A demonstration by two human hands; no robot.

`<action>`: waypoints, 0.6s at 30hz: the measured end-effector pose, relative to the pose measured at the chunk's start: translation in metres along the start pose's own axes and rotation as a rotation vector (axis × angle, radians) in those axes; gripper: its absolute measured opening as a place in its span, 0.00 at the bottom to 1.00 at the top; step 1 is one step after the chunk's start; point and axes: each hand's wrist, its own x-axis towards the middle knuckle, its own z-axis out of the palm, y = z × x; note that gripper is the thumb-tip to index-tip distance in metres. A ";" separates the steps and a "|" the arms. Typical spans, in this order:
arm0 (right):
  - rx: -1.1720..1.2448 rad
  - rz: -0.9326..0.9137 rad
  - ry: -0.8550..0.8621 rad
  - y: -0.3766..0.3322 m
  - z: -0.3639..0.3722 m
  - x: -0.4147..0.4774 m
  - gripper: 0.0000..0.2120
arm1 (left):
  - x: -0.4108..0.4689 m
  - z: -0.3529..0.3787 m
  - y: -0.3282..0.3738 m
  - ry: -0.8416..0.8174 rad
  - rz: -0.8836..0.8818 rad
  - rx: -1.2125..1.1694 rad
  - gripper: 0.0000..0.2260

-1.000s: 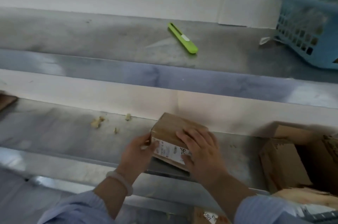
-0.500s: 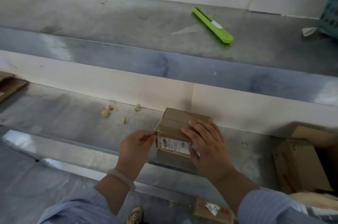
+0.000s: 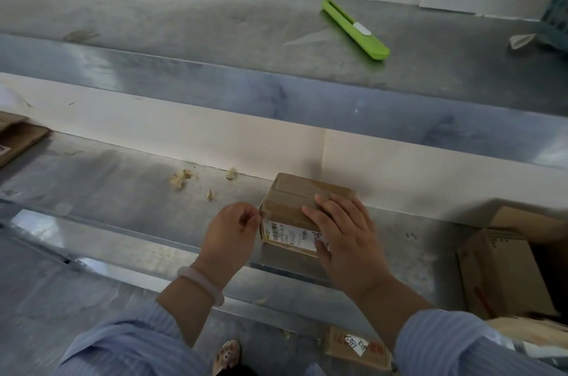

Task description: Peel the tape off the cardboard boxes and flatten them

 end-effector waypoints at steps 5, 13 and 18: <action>-0.013 -0.009 -0.014 -0.002 -0.003 0.002 0.27 | 0.001 -0.003 -0.001 -0.187 -0.207 -0.217 0.09; -0.038 -0.019 -0.017 -0.005 -0.002 0.004 0.28 | 0.002 -0.017 -0.005 -0.316 -0.351 -0.442 0.07; -0.033 -0.031 -0.001 -0.006 0.002 0.000 0.27 | -0.002 -0.018 -0.015 -0.343 -0.428 -0.677 0.06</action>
